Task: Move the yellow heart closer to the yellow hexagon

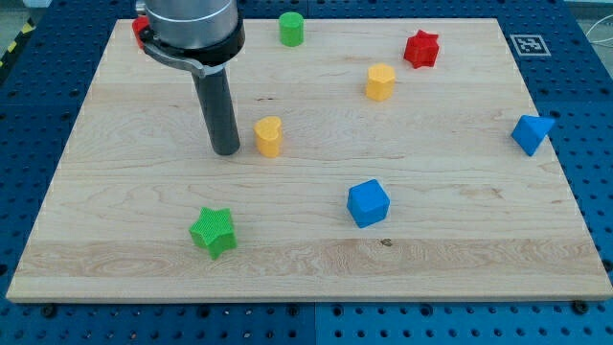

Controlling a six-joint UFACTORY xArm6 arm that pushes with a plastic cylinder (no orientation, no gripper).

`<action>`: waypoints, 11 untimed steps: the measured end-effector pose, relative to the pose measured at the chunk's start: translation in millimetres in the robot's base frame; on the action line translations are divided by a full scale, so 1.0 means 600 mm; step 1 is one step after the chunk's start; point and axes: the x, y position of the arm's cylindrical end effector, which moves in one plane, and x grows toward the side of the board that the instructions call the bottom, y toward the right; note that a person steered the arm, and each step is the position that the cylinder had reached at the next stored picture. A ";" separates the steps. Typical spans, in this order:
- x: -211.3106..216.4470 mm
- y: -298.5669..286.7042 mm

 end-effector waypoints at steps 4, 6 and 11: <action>0.022 0.050; 0.017 0.079; -0.019 0.084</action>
